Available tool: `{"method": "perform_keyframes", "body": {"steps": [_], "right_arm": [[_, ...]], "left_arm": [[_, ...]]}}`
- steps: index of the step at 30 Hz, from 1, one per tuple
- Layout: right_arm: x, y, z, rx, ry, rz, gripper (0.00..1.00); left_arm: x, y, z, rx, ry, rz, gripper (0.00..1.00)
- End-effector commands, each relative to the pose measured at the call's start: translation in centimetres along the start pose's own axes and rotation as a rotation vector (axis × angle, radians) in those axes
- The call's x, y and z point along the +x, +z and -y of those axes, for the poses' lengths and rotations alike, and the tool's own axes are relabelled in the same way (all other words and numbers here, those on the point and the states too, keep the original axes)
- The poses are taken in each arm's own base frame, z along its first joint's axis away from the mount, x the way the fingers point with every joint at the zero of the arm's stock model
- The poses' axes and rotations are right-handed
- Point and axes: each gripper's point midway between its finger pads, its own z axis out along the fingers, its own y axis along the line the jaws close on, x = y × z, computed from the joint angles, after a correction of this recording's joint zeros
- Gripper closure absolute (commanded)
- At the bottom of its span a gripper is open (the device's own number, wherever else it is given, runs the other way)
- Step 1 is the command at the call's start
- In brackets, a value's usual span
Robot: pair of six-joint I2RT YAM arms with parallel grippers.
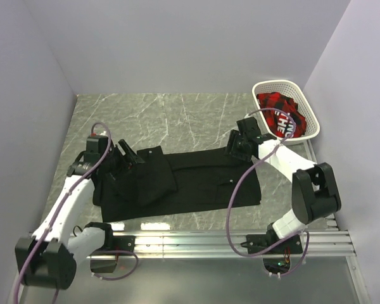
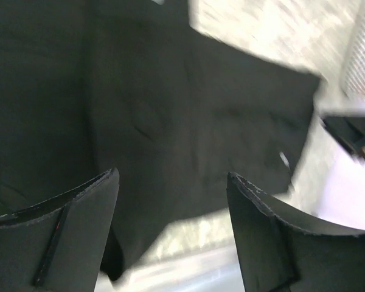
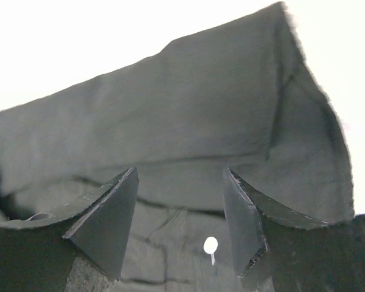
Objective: Fold and stack the long sleeve shirts
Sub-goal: Fold the shirt
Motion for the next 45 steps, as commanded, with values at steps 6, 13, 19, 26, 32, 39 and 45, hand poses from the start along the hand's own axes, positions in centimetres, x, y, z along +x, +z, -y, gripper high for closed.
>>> {"method": "perform_keyframes", "body": {"steps": [6, 13, 19, 26, 32, 39, 45], "right_arm": [[-1.8, 2.2, 1.9, 0.029, 0.091, 0.025, 0.37], [-1.0, 2.8, 2.0, 0.044, 0.065, -0.019, 0.38], [0.2, 5.0, 3.3, 0.089, 0.124, -0.106, 0.38], [0.0, 5.6, 4.2, 0.122, 0.143, -0.122, 0.38], [-2.9, 3.5, 2.2, 0.028, 0.073, -0.015, 0.37], [-4.6, -1.7, -1.8, -0.129, -0.064, 0.149, 0.29], [-3.1, -4.8, -4.2, -0.236, -0.149, 0.202, 0.25]], "left_arm": [[-4.1, 4.8, -5.3, -0.156, -0.196, 0.129, 0.24], [-5.5, 8.0, -8.5, -0.212, -0.322, 0.094, 0.25], [-6.6, 9.8, -11.0, -0.253, -0.428, 0.082, 0.27], [-10.1, 12.2, -11.8, -0.272, -0.455, 0.081, 0.25], [-11.9, 12.0, -9.1, -0.172, -0.342, 0.059, 0.16], [-10.9, 11.3, -3.3, -0.097, -0.069, 0.085, 0.17], [-10.5, 13.8, -3.5, -0.163, -0.045, 0.049, 0.23]]}}
